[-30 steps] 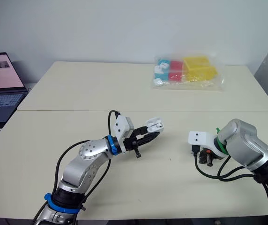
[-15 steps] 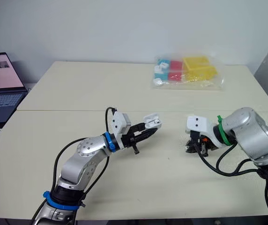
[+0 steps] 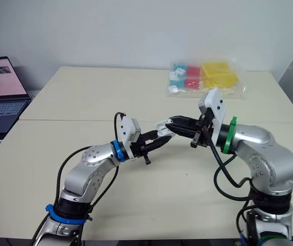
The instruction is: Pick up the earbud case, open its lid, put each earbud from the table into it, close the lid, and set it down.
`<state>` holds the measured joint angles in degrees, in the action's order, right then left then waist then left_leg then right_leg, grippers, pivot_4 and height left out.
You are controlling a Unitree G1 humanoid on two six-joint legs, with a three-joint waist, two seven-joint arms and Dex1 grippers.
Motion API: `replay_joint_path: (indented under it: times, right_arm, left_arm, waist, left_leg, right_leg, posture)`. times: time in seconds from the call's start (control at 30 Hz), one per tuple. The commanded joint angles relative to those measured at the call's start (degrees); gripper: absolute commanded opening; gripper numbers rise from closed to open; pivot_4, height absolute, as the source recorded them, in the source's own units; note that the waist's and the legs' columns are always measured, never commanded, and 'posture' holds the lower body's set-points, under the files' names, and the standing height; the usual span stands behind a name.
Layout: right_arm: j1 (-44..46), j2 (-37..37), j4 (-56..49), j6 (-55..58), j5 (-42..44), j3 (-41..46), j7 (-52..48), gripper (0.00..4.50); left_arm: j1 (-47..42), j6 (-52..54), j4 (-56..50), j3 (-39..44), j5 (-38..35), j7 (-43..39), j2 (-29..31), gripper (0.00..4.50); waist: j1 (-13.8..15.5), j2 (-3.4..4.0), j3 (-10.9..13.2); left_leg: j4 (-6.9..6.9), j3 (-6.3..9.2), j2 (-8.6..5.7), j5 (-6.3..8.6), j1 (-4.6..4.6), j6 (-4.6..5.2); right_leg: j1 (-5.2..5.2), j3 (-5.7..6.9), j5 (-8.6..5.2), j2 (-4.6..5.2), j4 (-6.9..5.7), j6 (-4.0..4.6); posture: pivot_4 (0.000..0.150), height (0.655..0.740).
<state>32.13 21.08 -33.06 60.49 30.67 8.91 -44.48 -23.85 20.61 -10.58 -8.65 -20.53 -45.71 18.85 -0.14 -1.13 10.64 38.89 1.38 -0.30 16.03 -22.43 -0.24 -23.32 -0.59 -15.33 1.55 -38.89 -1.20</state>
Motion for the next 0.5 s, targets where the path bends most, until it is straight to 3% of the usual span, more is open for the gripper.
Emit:
replay_joint_path:
  times: [0.03,0.2,0.5]
  right_arm:
    - [-0.6,-3.7,-2.7,-3.3,1.3,-0.2,6.1,0.45]
    - [-2.4,-8.5,-2.2,-8.3,-0.4,-3.5,12.1,0.45]
    - [-7.9,-8.7,-1.0,-16.8,-2.7,-9.4,14.9,0.45]
  left_arm:
    - [-1.6,-0.2,-0.5,0.6,-0.9,-0.6,0.2,0.82]
    - [-2.3,0.4,-0.4,0.6,-1.1,-0.8,0.2,0.82]
    - [-2.8,1.9,-0.9,1.2,-2.0,-1.0,0.4,0.82]
  waist:
    - [0.0,0.0,0.0]
    - [-0.1,0.01,0.0]
    - [-0.2,0.01,0.0]
  left_leg:
    - [0.0,-0.01,-0.01,0.0,0.0,0.0]
    - [0.0,-0.01,0.0,0.0,0.0,0.0]
    - [0.0,-0.02,-0.01,0.0,0.0,0.0]
  right_leg:
    - [0.0,-0.01,0.0,0.0,0.0,0.0]
    - [-0.01,-0.01,0.0,-0.01,-0.01,0.0]
    - [-0.01,-0.03,0.0,-0.01,0.0,0.0]
  posture:
    - [0.15,0.74]
    - [0.15,0.74]
    - [0.15,0.74]
